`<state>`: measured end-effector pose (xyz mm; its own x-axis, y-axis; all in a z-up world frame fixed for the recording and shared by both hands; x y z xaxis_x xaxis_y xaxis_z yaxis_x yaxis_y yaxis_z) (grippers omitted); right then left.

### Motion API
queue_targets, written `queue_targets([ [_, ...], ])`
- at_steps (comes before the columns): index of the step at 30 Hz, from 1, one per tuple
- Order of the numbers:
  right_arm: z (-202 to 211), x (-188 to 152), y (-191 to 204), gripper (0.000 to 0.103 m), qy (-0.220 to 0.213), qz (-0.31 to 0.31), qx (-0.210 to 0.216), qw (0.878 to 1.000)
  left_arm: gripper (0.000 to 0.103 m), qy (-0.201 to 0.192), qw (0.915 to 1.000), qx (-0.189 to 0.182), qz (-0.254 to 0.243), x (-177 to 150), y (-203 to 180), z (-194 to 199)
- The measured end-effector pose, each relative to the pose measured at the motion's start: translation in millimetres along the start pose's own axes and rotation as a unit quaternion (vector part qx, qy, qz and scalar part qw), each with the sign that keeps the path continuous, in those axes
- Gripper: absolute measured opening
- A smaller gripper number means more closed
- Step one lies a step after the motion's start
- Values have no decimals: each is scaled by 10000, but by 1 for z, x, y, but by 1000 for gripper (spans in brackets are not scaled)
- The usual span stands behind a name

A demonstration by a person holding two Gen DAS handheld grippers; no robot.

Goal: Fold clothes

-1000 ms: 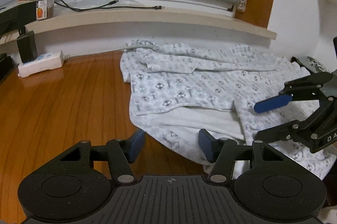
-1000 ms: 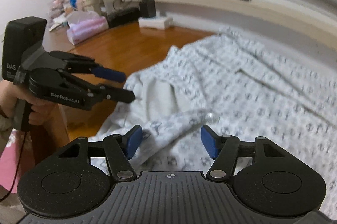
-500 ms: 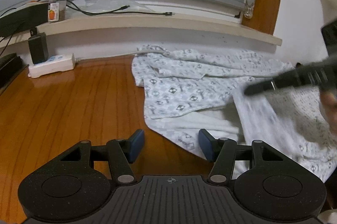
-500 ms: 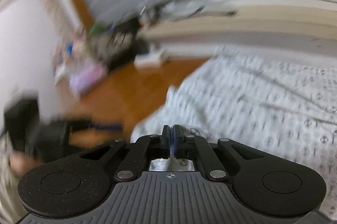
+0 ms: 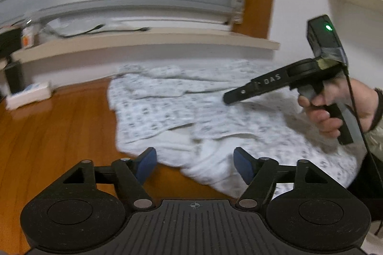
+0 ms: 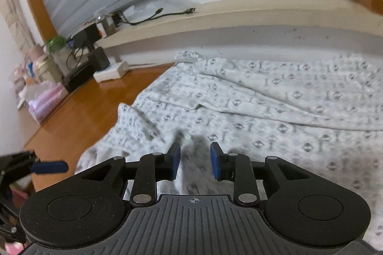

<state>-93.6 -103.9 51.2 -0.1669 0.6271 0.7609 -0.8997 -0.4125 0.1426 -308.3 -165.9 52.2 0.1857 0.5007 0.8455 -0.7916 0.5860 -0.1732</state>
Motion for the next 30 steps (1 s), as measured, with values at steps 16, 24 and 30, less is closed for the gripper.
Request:
queue_targets([
  [16,50,-29,41,37,-229,1036,510,9931,10,-157,9990,-143,396,45,25,-17],
  [24,60,-41,63,39,-243,1351,783,9874,14,25,9961,650,591,56,71,-28],
  [30,54,-49,82,45,-149,1468,977,9842,14,125,9959,521,725,23,72,-22],
])
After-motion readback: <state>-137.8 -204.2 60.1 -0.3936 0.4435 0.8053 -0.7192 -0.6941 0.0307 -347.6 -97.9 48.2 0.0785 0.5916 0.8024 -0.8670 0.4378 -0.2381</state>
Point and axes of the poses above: each gripper's, at about its wrist camera, not at the fingertips, and z roughly against the way its jaws point, y to its left, x to its top, the point moved 10 cm from there along -z, roughly the way its jaws point, and after that the axes turned 12 degrees about -x, right-handed, at the moved point
